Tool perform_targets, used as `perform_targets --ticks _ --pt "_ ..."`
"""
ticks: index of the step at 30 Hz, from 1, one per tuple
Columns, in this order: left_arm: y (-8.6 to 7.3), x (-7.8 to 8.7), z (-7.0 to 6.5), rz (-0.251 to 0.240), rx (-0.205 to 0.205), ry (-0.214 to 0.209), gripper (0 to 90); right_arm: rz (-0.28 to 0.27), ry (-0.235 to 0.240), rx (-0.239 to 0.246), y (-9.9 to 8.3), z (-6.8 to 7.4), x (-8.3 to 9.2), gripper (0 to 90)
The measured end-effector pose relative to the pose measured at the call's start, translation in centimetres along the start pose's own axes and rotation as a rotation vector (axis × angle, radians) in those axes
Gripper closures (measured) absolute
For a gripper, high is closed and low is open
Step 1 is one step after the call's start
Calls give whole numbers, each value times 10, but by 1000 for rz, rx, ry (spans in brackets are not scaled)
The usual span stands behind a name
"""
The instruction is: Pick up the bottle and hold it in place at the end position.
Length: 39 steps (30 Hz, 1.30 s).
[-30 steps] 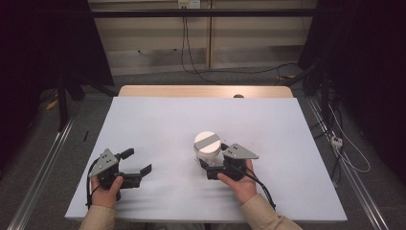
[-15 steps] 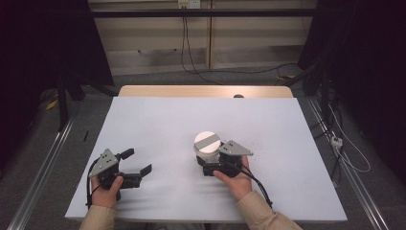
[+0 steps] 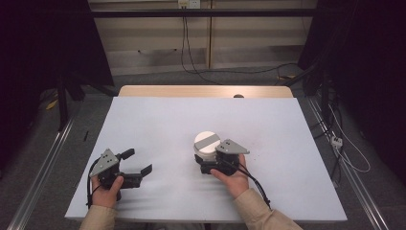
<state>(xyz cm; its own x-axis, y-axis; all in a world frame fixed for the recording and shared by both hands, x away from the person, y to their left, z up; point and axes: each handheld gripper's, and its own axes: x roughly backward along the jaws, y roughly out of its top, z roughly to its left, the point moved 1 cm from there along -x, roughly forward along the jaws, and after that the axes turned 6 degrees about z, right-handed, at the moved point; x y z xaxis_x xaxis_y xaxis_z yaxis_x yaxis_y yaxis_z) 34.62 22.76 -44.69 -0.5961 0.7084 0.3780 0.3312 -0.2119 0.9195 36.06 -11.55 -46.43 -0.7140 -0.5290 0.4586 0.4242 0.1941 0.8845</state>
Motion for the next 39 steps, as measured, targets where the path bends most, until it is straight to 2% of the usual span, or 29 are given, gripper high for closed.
perform_targets --ticks 7,13,25,39 --pt "0 0 0 1 1 0 52 0 -1 -1 1 0 -1 113" --pt "0 0 0 1 2 -1 51 -9 10 11 1 1 -1 155" --pt "0 0 0 0 2 1 52 -16 10 42 2 1 0 179" --pt "0 0 0 -3 2 1 52 -35 -3 52 8 -8 2 182"
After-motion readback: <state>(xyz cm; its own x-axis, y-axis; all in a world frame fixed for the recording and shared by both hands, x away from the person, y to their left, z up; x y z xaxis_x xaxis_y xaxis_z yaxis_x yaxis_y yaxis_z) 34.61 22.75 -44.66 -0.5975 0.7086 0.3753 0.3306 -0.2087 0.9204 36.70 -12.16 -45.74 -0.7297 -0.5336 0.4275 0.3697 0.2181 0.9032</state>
